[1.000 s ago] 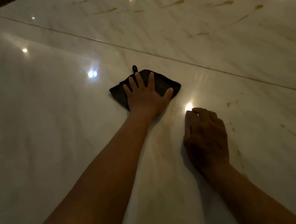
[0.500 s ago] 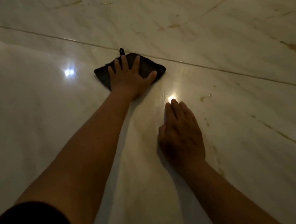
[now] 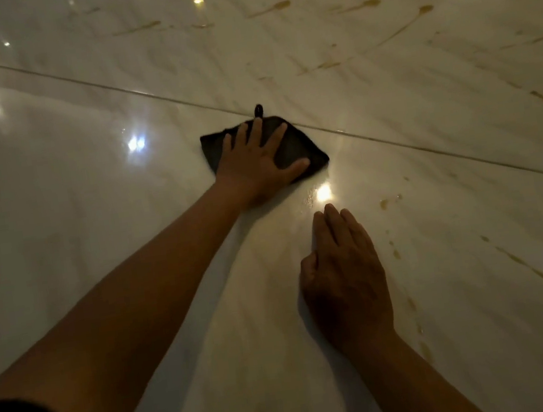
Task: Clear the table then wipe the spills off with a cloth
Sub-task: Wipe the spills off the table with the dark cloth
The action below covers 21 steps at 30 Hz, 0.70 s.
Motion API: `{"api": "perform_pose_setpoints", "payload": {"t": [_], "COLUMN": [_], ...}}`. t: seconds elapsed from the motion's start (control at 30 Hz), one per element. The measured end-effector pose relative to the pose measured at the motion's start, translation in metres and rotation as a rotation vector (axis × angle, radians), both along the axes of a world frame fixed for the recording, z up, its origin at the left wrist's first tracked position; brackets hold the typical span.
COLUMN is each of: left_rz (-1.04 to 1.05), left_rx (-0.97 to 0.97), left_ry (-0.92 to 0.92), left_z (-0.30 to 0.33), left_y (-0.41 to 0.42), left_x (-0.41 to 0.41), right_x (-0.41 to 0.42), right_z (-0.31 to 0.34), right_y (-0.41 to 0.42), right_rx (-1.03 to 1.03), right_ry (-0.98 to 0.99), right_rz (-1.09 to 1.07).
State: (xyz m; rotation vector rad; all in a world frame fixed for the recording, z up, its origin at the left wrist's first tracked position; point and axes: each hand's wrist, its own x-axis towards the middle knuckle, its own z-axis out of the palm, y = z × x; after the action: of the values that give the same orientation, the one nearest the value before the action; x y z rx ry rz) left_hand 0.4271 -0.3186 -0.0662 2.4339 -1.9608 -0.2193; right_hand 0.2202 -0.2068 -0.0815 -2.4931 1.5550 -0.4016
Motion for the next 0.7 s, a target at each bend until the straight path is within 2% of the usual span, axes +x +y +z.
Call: {"api": "perform_pose_setpoints", "payload": {"t": [0.1,0.2,0.3,0.43,0.57,0.7], "left_rz": [0.146,0.163,0.115,0.188,0.199,0.193], "left_rx": [0.016,0.007,-0.019,-0.042,-0.035,-0.012], "left_ry": [0.03,0.033,0.054,0.061,0.021,0.02], "left_z": [0.001,0.0,-0.002,-0.006,-0.007,-0.007], "left_y": [-0.032,-0.026,0.035,0.16,0.267,0.281], "left_x": [0.005,0.001,0.001,-0.013,-0.053,-0.047], "right_x": [0.001,0.001,0.0,0.0,0.0,-0.003], "right_z": [0.002,0.003,0.004,-0.002,0.001,0.011], "right_y": [-0.001,0.0,-0.002,-0.001,-0.003,0.01], "right_rx": [0.012,0.008,0.013,-0.066,-0.094,-0.158], "right_ry": [-0.002,-0.012,-0.051,-0.113,-0.025,0.076], "right_rz": [-0.001,0.0,0.005,-0.006,0.004,0.082]}}
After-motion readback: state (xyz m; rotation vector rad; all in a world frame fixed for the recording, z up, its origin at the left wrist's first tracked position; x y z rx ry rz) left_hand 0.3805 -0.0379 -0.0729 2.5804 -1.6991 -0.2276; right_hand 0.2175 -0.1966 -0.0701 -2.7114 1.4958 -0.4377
